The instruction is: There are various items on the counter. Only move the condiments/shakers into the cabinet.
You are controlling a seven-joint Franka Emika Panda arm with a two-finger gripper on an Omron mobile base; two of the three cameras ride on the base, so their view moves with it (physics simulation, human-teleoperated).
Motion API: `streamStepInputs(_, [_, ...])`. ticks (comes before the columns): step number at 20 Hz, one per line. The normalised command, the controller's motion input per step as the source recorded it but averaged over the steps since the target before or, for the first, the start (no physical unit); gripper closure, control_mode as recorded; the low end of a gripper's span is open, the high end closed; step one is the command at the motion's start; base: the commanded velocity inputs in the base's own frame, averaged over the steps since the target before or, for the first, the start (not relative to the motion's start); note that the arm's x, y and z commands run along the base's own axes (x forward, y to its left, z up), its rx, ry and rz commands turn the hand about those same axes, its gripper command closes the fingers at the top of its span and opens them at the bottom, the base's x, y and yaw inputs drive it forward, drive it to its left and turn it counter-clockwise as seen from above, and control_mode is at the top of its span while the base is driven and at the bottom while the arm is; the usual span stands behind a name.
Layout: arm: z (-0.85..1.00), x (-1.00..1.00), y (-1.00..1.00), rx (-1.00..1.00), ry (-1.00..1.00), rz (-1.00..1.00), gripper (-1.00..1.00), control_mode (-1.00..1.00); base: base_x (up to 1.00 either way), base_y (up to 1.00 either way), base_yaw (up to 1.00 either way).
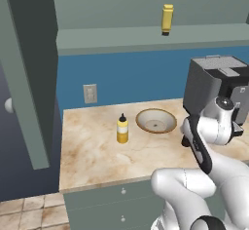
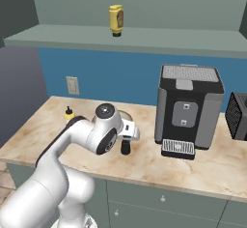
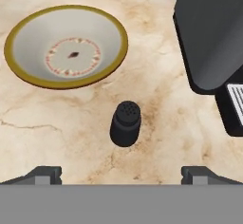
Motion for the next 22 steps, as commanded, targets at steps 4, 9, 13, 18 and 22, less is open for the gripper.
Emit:
streamStepInputs(4, [-0.26,0.04,0.0,-0.04,0.02,0.0,-1.0,-1.0,0.0,0.0,0.0])
streamStepInputs(9, [-0.17,0.09,0.0,-0.02,0.01,0.0,-1.0,-1.0,0.0,0.0,0.0])
streamStepInputs(13, [-0.05,0.21,0.0,0.0,0.0,0.0,-1.0,-1.0,0.0,0.0,0.0])
streamStepInputs(18, [-0.08,0.19,0.0,0.0,0.0,0.0,-1.0,-1.0,0.0,0.0,0.0])
streamStepInputs(22, [-0.11,0.11,0.0,0.0,0.0,0.0,-1.0,-1.0,0.0,0.0,0.0])
